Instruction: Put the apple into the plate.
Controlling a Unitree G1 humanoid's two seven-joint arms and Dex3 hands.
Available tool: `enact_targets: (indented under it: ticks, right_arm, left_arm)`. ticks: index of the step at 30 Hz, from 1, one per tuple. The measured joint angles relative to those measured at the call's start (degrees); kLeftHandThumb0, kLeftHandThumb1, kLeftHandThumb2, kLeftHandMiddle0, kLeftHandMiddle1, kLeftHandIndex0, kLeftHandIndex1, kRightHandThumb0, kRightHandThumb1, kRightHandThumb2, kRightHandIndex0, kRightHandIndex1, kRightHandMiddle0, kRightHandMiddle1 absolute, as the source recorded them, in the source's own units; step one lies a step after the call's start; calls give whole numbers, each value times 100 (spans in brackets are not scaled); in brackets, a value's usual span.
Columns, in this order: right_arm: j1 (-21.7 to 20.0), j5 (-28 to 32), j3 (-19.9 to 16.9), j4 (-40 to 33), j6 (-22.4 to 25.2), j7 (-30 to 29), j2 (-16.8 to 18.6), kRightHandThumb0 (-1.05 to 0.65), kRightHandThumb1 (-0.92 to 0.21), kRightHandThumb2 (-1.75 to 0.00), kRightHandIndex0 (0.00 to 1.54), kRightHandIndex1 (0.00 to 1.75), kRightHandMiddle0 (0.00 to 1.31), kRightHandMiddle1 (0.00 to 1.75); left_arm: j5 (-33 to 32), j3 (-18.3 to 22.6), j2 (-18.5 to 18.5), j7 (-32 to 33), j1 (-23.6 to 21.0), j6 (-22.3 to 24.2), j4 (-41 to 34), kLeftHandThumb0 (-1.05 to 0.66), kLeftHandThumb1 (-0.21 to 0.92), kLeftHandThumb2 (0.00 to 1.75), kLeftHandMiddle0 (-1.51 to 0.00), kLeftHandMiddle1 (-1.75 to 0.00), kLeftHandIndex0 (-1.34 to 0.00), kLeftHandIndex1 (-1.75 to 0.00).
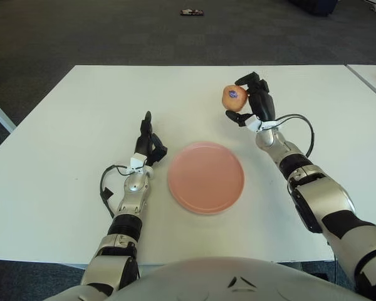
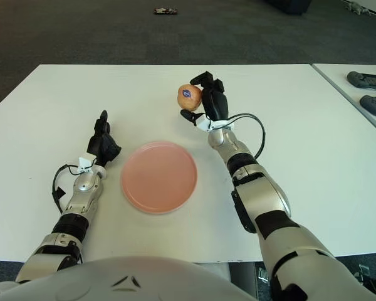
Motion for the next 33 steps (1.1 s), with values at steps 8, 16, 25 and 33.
enact_targets:
  ticks: [8, 16, 25, 33]
  right_arm:
    - [235, 61, -236, -1179, -82, 27, -15, -14, -40, -117, 125, 175, 98, 175]
    - [684, 71, -334, -2179, -67, 135, 46, -13, -38, -121, 128, 175, 101, 175]
    - [1549, 444, -329, -3182, -365, 938, 174, -19, -47, -114, 129, 175, 101, 175]
    - [2132, 689, -207, -3956, -786, 1660, 255, -24, -54, -106, 128, 175, 98, 175]
  left_arm:
    - [83, -18, -23, 91, 3, 78, -59, -100, 92, 122, -1, 0, 0, -19]
    - [126, -22, -22, 102, 1, 117, -68, -99, 92, 121, -2, -1, 0, -23]
    - [88, -19, -23, 65, -3, 122, -68, -97, 92, 122, -1, 0, 0, -19]
    - [83, -20, -24, 64, 0, 235, -132, -98, 92, 121, -1, 0, 0, -21]
